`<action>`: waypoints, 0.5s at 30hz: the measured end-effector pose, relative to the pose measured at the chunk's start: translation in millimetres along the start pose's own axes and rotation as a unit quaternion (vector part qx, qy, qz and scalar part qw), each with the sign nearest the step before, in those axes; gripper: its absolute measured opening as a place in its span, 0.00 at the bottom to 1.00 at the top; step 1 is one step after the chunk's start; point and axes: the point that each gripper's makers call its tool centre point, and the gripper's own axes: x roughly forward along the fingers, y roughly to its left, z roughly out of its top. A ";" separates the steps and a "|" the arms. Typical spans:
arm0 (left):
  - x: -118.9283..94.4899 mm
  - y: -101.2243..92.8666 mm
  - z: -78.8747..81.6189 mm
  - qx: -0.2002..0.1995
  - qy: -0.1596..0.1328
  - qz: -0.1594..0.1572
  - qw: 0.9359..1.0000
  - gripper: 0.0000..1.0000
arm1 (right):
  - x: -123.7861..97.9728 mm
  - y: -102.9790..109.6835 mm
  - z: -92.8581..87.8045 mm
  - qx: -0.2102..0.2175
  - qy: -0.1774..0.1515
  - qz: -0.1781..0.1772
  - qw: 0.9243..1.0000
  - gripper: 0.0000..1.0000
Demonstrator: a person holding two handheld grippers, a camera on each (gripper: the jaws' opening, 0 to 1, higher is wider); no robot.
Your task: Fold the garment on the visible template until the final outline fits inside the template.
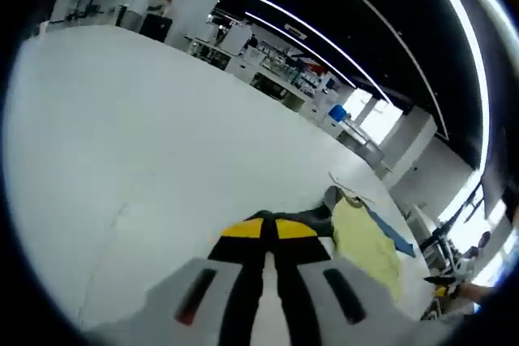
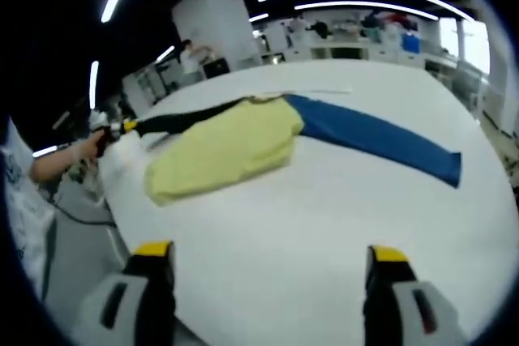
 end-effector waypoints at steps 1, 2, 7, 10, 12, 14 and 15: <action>2.8 4.5 -2.8 -0.004 0.006 0.010 1.000 0.00 | -0.1 -0.1 0.4 0.001 -0.001 0.000 1.000 0.99; 6.5 12.0 -5.6 -0.011 0.015 0.020 1.000 0.00 | -0.6 -1.1 1.0 0.004 -0.004 0.002 1.000 0.99; 22.0 28.6 -6.5 -0.033 0.020 0.043 0.998 0.00 | -1.4 -3.8 -3.0 0.009 -0.002 -0.002 1.000 0.99; 30.9 33.8 -8.4 -0.040 0.030 0.053 0.997 0.00 | -1.5 -2.8 -8.4 0.013 0.004 -0.003 1.000 0.99; 34.6 39.9 -10.7 -0.051 0.040 0.072 0.995 0.00 | -0.6 -3.8 -12.2 0.015 0.009 -0.005 1.000 0.99; 39.3 41.9 -9.6 -0.046 0.045 0.075 0.995 0.00 | -0.2 -5.1 -14.0 0.018 0.010 -0.006 1.000 0.98; 42.5 48.2 -7.2 -0.040 0.050 0.085 0.994 0.00 | 0.0 -5.5 -14.8 0.019 0.011 -0.006 1.000 0.98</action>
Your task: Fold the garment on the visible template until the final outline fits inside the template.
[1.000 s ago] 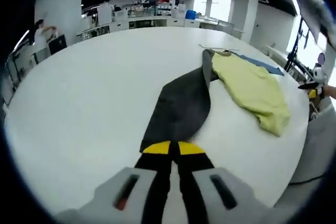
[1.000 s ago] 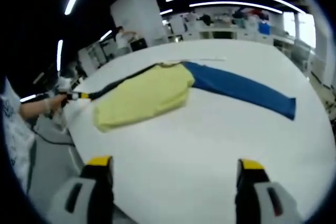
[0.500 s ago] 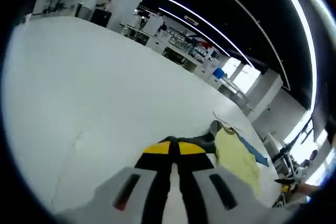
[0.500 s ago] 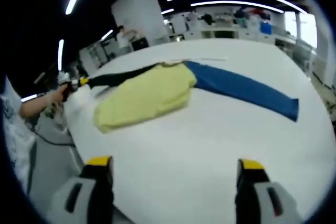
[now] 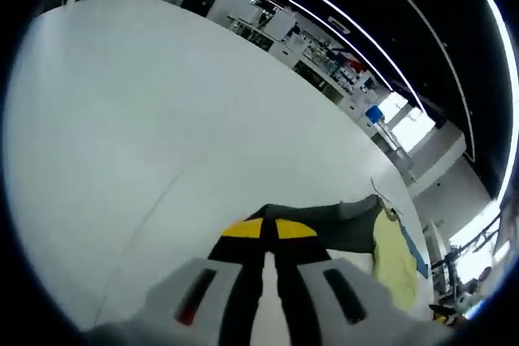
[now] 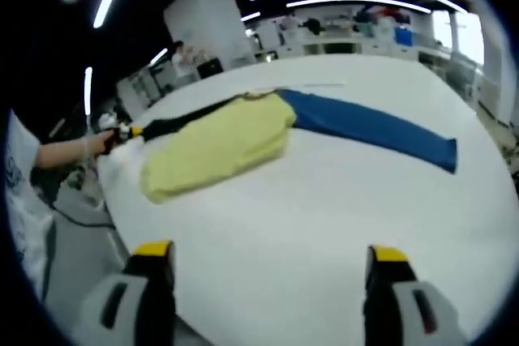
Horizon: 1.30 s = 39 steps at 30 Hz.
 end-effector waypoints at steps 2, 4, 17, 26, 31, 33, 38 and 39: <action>6.2 3.4 4.1 0.018 0.008 0.008 1.000 0.00 | 1.0 -1.2 -2.3 0.003 0.003 -0.001 1.000 0.98; 12.2 7.4 5.6 0.029 0.019 0.017 0.999 0.00 | 1.7 -2.5 -4.0 0.003 0.005 -0.002 1.000 0.98; 40.4 28.1 15.8 0.111 0.071 0.058 0.990 0.01 | 1.8 -6.5 -7.5 0.018 0.009 -0.015 1.000 0.98; 45.4 30.4 18.0 0.124 0.089 0.066 0.986 0.02 | 7.4 -0.9 -9.2 0.020 0.013 -0.009 1.000 0.98; 46.4 32.1 19.6 0.141 0.099 0.068 0.983 0.03 | 5.3 -2.5 -6.9 0.021 0.011 -0.012 1.000 0.98; 45.4 32.0 20.7 0.146 0.097 0.067 0.982 0.06 | 4.4 -2.8 -7.0 0.022 0.010 -0.014 1.000 0.98; 37.4 28.6 23.4 0.159 0.088 0.058 0.982 0.26 | 4.9 -2.2 -8.8 0.023 0.010 -0.013 1.000 0.98; 34.2 29.8 24.2 0.172 0.087 0.063 0.979 0.32 | 5.4 -1.1 -8.9 0.022 0.011 -0.012 1.000 0.98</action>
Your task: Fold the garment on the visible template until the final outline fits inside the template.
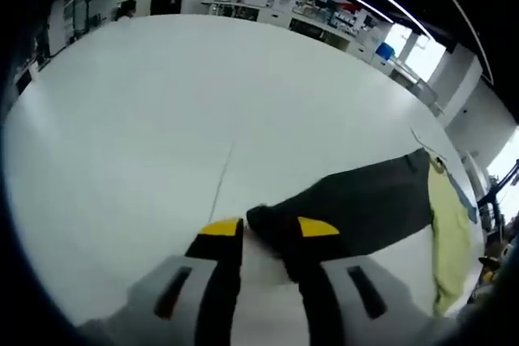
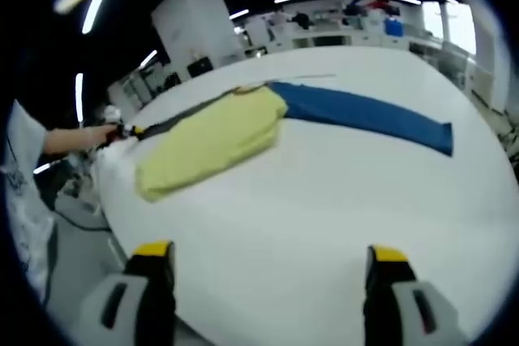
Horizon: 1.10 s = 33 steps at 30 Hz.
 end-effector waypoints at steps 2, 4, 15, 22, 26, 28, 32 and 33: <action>-6.8 -5.0 -1.6 0.010 -0.004 -0.002 1.000 0.40 | 0.8 3.3 0.4 0.000 0.000 0.002 1.000 0.98; -8.5 -1.6 -0.3 0.010 -0.005 -0.008 1.000 0.48 | 1.6 4.4 1.2 -0.001 -0.001 0.005 1.000 0.98; -42.9 -32.8 -5.3 0.031 -0.036 -0.058 0.997 0.66 | 6.4 10.0 9.6 -0.019 -0.005 0.014 1.000 0.98; -76.5 -80.7 -17.3 0.090 -0.066 -0.086 0.990 0.65 | 1.8 13.9 19.4 -0.032 -0.022 0.017 0.999 0.96; -87.1 -106.0 -22.0 0.108 -0.080 -0.109 0.985 0.64 | -0.6 14.4 18.5 -0.039 -0.020 0.024 0.999 0.93; -95.1 -120.7 -24.3 0.115 -0.088 -0.124 0.982 0.64 | -2.9 15.5 17.5 -0.045 -0.019 0.026 0.998 0.92; -110.7 -157.4 -28.1 0.147 -0.110 -0.143 0.973 0.64 | -4.6 20.2 18.9 -0.057 -0.019 0.032 0.998 0.91; -114.4 -165.4 -30.9 0.151 -0.110 -0.148 0.971 0.64 | -4.7 20.9 19.0 -0.061 -0.017 0.033 0.997 0.90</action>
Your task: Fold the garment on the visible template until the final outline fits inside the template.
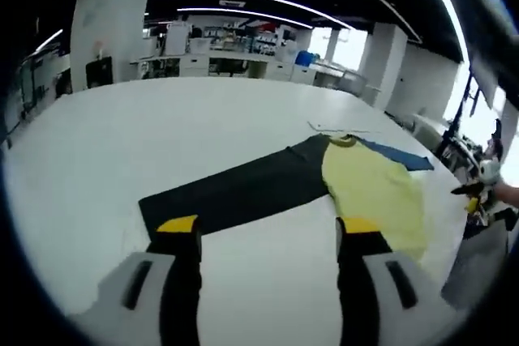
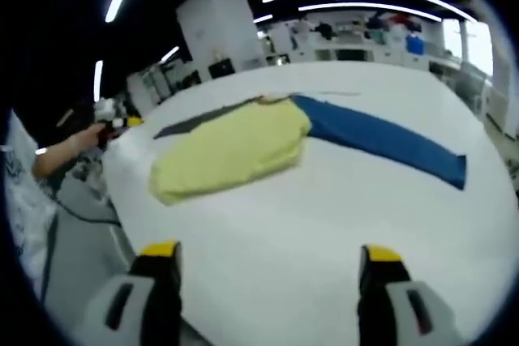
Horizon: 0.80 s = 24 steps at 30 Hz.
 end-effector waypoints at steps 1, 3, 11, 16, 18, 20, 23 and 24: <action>-0.8 -6.8 0.3 0.006 -0.001 -0.005 1.000 0.64 | -0.4 1.6 0.4 -0.004 0.002 0.001 1.000 0.91; -1.1 -16.2 -1.2 0.023 0.002 -0.013 1.000 0.65 | -0.6 1.4 3.2 -0.013 0.001 0.001 1.000 0.90; -7.8 -62.2 -16.0 0.099 0.023 -0.029 0.994 0.65 | 4.0 8.1 22.5 -0.044 -0.010 0.010 0.999 0.90; -14.3 -88.4 -26.3 0.142 0.032 -0.035 0.989 0.64 | 14.2 14.1 25.7 -0.074 0.000 0.022 0.997 0.88; -15.5 -96.1 -30.1 0.138 0.033 -0.038 0.989 0.64 | 19.4 22.1 28.6 -0.097 0.007 0.035 0.995 0.88; -18.1 -108.3 -36.5 0.145 0.039 -0.046 0.988 0.64 | 24.2 29.7 31.5 -0.130 0.018 0.043 0.990 0.87; -22.9 -120.3 -42.3 0.157 0.041 -0.047 0.986 0.65 | 29.3 46.7 44.3 -0.177 0.016 0.058 0.982 0.81; -24.4 -123.1 -43.9 0.158 0.041 -0.046 0.986 0.65 | 31.1 49.9 47.6 -0.186 0.016 0.059 0.981 0.80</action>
